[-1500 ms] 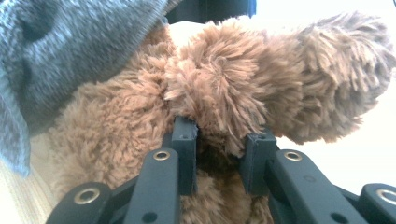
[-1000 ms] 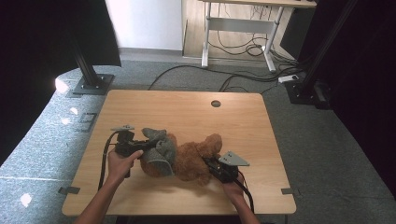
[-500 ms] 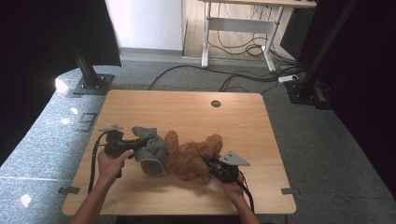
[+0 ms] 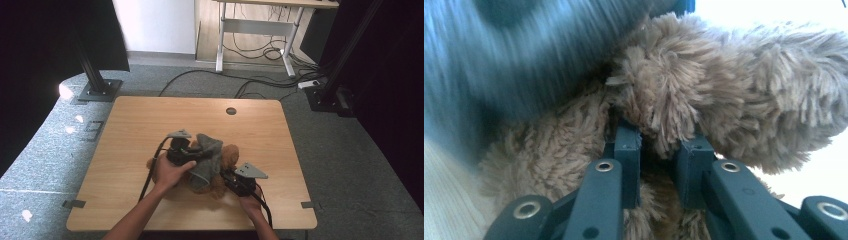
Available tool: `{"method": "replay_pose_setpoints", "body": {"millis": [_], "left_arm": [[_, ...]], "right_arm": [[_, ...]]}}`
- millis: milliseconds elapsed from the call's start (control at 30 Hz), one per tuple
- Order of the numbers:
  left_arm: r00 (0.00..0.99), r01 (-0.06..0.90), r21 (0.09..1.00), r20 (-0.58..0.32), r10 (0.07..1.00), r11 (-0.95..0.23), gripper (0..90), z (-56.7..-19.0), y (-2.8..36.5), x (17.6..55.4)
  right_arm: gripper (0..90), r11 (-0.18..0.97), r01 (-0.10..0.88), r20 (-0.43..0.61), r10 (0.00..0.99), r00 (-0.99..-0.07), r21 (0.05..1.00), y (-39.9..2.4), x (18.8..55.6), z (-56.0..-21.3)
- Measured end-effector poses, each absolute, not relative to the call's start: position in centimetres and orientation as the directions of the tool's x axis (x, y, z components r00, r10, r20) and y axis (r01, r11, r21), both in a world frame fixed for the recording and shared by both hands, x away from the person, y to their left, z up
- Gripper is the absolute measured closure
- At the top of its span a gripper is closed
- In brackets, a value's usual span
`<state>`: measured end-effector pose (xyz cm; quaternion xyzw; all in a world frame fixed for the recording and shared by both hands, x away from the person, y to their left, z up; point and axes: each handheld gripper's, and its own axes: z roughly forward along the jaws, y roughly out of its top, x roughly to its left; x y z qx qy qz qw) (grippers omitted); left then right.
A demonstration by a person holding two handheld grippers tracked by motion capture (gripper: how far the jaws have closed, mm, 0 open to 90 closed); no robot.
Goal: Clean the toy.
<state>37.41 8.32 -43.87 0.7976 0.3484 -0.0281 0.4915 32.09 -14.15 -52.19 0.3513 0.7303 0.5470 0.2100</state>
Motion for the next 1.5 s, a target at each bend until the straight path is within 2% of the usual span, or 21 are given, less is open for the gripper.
{"method": "replay_pose_setpoints", "body": {"millis": [67,133,333,433,467,533,633,733,833,933,1067,1167,1267,1333,1433,1500], "left_arm": [[0.759,0.572,0.763,-0.354,0.546,-0.301,76.8,-44.6,7.9,37.0],[0.742,0.591,0.756,-0.373,0.557,-0.281,77.0,-45.0,8.7,37.1],[0.699,0.611,0.753,-0.369,0.612,-0.244,77.4,-45.0,12.7,36.7],[0.682,0.627,0.754,-0.408,0.606,-0.198,77.3,-45.3,15.6,36.3],[0.679,0.625,0.757,-0.409,0.61,-0.188,77.3,-45.2,16.1,36.2],[0.671,0.619,0.768,-0.411,0.617,-0.162,77.1,-45.1,17.4,36.0],[0.665,0.622,0.77,-0.423,0.616,-0.142,77.0,-45.1,19.1,35.8],[0.651,0.641,0.757,-0.45,0.611,-0.126,77.0,-45.8,19.8,35.9],[0.643,0.656,0.748,-0.481,0.596,-0.104,77.0,-46.4,20.0,36.3],[0.646,0.653,0.749,-0.474,0.599,-0.111,77.0,-46.6,19.8,36.3],[0.643,0.657,0.746,-0.481,0.597,-0.107,77.2,-46.9,19.8,36.2],[0.639,0.662,0.743,-0.492,0.591,-0.098,77.3,-47.2,19.8,35.9],[0.639,0.662,0.743,-0.494,0.59,-0.095,77.4,-47.4,19.8,35.7],[0.64,0.661,0.743,-0.488,0.594,-0.102,77.4,-47.5,19.7,35.5],[0.641,0.662,0.743,-0.496,0.586,-0.095,77.4,-47.7,19.8,35.3],[0.645,0.662,0.744,-0.502,0.577,-0.093,77.3,-47.4,20.0,35.3]], "right_arm": [[74.9,0.166,0.285,0.069,0.745,-0.663,0.944,-14.2,32.1,-52.2],[75.3,0.175,0.289,0.066,0.744,-0.665,0.941,-14.3,32.0,-52.4],[78.2,0.164,0.287,0.067,0.755,-0.652,0.944,-14.3,32.1,-52.4],[80.5,0.162,0.291,0.073,0.753,-0.654,0.943,-14.4,32.1,-52.5],[83.3,0.175,0.293,0.063,0.756,-0.652,0.94,-14.3,32.1,-52.6],[83.3,0.205,0.307,0.049,0.755,-0.654,0.929,-14.2,32.2,-52.9],[78.3,0.222,0.323,0.065,0.726,-0.684,0.92,-13.9,32.2,-53.6],[74.8,0.227,0.319,0.053,0.734,-0.677,0.92,-13.8,32.2,-53.4],[67.8,0.179,0.331,0.1,0.73,-0.676,0.927,-14.5,32.3,-52.9],[60.4,0.103,0.322,0.155,0.716,-0.681,0.941,-15.2,31.9,-51.8],[49.5,0.038,0.358,0.247,0.654,-0.715,0.933,-15.0,31.5,-50.9],[37.3,0.072,0.39,0.267,0.615,-0.742,0.918,-13.5,31.6,-50.9],[29.7,0.111,0.421,0.277,0.601,-0.75,0.9,-12.1,32.2,-51.3],[33.8,0.15,0.415,0.244,0.615,-0.75,0.897,-11.2,32.5,-51.6],[56.2,0.217,0.372,0.164,0.625,-0.763,0.902,-10.8,32.5,-51.6],[64.3,0.233,0.361,0.149,0.618,-0.772,0.903,-10.9,32.4,-51.7]]}}
